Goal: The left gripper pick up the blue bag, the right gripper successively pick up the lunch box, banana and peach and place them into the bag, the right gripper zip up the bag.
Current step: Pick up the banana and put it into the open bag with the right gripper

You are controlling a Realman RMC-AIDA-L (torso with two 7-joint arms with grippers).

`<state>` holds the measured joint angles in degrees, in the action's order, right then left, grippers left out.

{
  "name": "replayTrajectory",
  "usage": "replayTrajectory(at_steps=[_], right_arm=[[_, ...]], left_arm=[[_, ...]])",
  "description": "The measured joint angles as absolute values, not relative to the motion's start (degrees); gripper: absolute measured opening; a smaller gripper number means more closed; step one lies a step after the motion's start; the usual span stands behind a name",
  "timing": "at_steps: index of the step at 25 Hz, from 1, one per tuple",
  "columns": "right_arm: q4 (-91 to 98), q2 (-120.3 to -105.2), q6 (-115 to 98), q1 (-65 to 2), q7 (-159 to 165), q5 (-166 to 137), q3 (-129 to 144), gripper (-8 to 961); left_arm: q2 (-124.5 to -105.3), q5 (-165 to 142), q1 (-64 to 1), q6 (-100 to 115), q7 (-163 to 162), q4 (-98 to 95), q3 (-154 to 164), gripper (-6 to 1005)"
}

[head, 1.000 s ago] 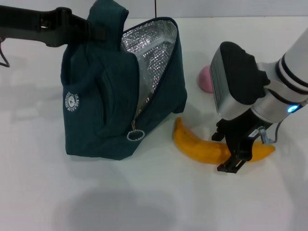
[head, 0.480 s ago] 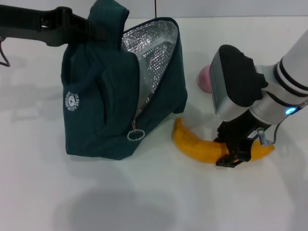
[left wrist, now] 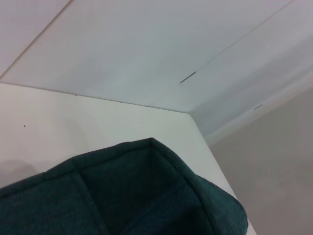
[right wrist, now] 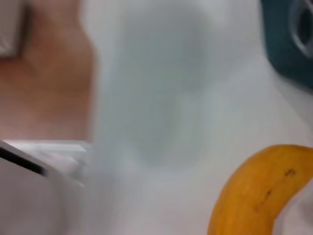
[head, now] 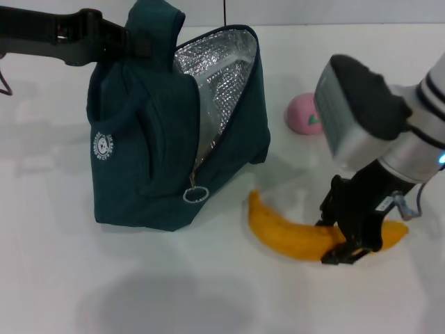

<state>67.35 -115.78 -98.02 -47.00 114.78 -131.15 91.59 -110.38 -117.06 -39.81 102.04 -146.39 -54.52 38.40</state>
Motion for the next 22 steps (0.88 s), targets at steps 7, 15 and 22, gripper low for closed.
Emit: replayTrajectory(at_steps=[7, 15, 22], right_arm=[[69.25, -115.54, -111.43, -47.05, 111.79, -117.77, 79.07, 419], [61.35, -115.14, -122.18, -47.91, 109.17, -106.25, 60.75, 423], [45.90, -114.15, -116.51, -46.90, 106.68, -101.09, 45.97, 425]], left_arm=[[-110.61, -117.06, -39.85, 102.04, -146.48, -54.51, 38.41, 45], [-110.65, -115.97, -39.90, 102.04, -146.42, -54.48, 38.41, 46], [-110.72, -115.95, -39.91, 102.09, -146.50, -54.00, 39.66, 47]])
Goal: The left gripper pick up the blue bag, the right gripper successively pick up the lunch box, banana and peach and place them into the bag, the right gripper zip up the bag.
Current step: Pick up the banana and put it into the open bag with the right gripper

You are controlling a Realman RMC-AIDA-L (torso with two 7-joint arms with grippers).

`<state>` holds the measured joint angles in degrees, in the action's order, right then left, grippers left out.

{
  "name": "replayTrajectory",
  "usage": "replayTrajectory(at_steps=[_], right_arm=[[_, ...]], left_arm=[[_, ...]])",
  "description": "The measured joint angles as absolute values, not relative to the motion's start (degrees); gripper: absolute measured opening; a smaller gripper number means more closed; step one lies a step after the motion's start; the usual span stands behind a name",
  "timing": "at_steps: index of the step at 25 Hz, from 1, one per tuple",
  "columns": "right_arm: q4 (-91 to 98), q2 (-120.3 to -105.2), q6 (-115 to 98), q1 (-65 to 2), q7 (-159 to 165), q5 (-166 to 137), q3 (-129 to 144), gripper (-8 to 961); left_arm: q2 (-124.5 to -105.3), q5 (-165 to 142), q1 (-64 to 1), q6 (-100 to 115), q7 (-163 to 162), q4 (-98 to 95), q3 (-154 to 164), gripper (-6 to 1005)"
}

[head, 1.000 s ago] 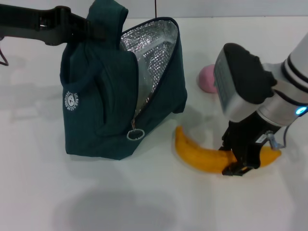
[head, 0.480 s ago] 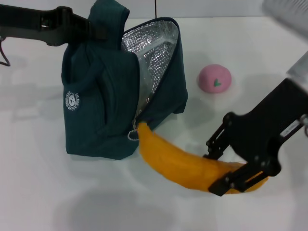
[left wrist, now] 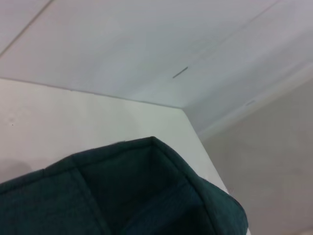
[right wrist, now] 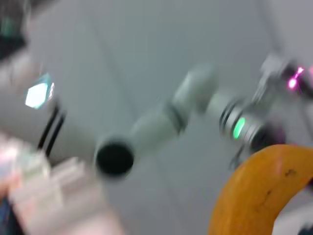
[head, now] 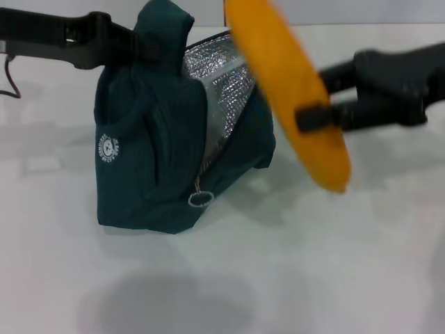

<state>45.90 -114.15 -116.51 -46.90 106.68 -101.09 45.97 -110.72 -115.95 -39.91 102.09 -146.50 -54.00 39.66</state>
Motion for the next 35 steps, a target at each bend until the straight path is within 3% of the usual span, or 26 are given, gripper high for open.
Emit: replayTrajectory(at_steps=[2, 8, 16, 35], right_arm=[[41.71, -113.94, -114.69, -46.63, 105.18, -98.64, 44.97, 426], [35.14, -115.73, -108.08, -43.10, 101.95, -87.26, 45.50, 429], [20.16, -116.15, -101.06, -43.33, 92.39, -77.81, 46.25, 432], [-0.42, -116.19, -90.07, -53.68, 74.72, -74.02, 50.99, 439]], left_arm=[[-110.72, -115.94, -39.90, 102.12, -146.55, -53.89, 39.93, 47], [-111.00, -114.72, -39.83, 102.72, -146.32, -52.91, 39.96, 48], [-111.06, -114.25, -39.89, 102.92, -144.90, -50.72, 40.08, 49], [-111.18, -114.31, -40.35, 103.36, -143.19, -49.55, 40.69, 52]])
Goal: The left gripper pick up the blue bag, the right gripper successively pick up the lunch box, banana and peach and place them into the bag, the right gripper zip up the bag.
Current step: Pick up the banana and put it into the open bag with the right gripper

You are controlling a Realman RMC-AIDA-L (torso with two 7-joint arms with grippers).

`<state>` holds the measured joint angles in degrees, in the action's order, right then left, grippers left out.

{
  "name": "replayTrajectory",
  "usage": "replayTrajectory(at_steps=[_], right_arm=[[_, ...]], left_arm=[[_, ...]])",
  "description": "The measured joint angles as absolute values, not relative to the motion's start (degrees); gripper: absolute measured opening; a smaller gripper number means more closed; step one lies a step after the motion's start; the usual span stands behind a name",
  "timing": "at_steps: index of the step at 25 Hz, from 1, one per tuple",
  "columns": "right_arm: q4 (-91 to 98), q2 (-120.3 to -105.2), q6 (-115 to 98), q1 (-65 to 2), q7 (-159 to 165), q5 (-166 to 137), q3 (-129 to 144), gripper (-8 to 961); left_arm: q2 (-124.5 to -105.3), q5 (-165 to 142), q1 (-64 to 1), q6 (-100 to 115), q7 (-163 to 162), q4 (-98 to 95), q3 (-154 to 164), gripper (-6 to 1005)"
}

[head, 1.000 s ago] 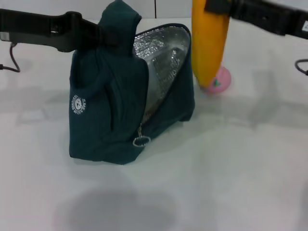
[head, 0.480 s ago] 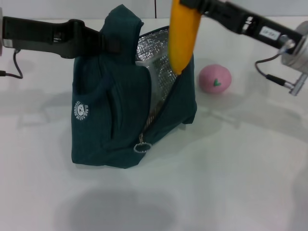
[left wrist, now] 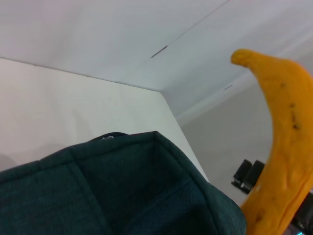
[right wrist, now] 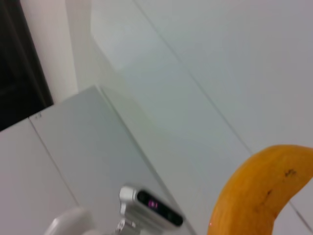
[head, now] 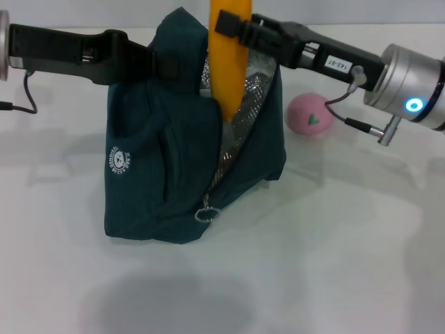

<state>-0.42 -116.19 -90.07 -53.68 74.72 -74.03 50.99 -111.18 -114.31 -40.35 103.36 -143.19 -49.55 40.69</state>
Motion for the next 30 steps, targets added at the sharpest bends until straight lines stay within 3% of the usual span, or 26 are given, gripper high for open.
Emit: replayTrajectory(at_steps=[30], right_arm=[[-4.75, -116.19, -88.12, -53.15, 71.88, -80.69, 51.29, 451]], left_arm=[[-111.15, -114.24, -39.83, 103.45, -142.82, -49.57, 40.69, 56]])
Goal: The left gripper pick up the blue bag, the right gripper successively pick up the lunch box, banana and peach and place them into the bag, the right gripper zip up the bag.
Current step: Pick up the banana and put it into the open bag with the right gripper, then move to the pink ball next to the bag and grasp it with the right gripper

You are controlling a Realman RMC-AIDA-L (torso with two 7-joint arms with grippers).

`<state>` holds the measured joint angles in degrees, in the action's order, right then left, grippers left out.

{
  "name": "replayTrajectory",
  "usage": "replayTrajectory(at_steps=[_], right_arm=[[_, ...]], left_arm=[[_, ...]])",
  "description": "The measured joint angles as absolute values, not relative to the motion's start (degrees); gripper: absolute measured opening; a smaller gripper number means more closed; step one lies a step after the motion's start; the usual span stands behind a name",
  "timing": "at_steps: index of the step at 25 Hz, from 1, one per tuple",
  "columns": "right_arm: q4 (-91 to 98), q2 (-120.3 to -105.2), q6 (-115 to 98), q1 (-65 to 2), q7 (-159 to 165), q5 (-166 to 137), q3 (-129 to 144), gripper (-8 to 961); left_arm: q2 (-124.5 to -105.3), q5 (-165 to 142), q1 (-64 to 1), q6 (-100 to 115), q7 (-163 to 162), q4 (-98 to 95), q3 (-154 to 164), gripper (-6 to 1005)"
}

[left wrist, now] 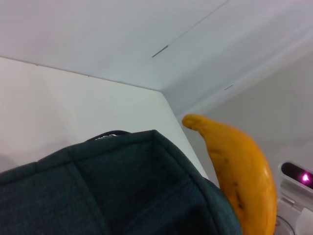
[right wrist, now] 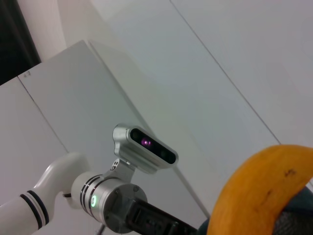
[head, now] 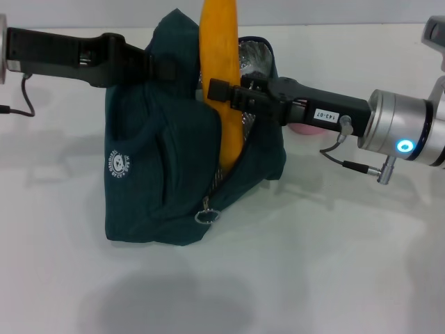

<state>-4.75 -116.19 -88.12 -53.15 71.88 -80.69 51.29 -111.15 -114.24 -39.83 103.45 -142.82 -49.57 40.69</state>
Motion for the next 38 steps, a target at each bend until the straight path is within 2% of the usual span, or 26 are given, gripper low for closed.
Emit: replayTrajectory(at_steps=[9, 16, 23, 32, 35, 38], right_arm=[[-3.50, -116.19, -88.04, -53.23, 74.31, -81.77, 51.99, 455], [-2.04, -116.18, -88.33, -52.46, 75.94, -82.09, 52.03, 654], [10.79, -116.10, -90.78, -46.15, 81.83, -81.68, 51.59, 876], [34.14, -114.41, -81.72, -31.69, 92.62, -85.55, 51.94, 877], [35.30, -113.38, -77.41, -30.71, 93.60, -89.78, 51.94, 877], [35.22, -112.99, -73.28, -31.26, 93.86, -94.00, 51.94, 876]], left_arm=[[-110.96, -114.26, -40.12, 103.45, -142.92, -49.57, 40.69, 57], [-110.85, -114.26, -40.00, 103.45, -143.07, -49.57, 40.69, 58], [-110.73, -114.25, -39.99, 103.52, -143.34, -49.57, 40.64, 59], [-110.65, -114.36, -39.79, 104.89, -143.44, -49.56, 40.20, 60], [-110.67, -114.43, -39.79, 104.91, -143.44, -49.52, 40.29, 61], [-110.84, -114.45, -39.79, 104.93, -143.44, -49.50, 40.31, 61]])
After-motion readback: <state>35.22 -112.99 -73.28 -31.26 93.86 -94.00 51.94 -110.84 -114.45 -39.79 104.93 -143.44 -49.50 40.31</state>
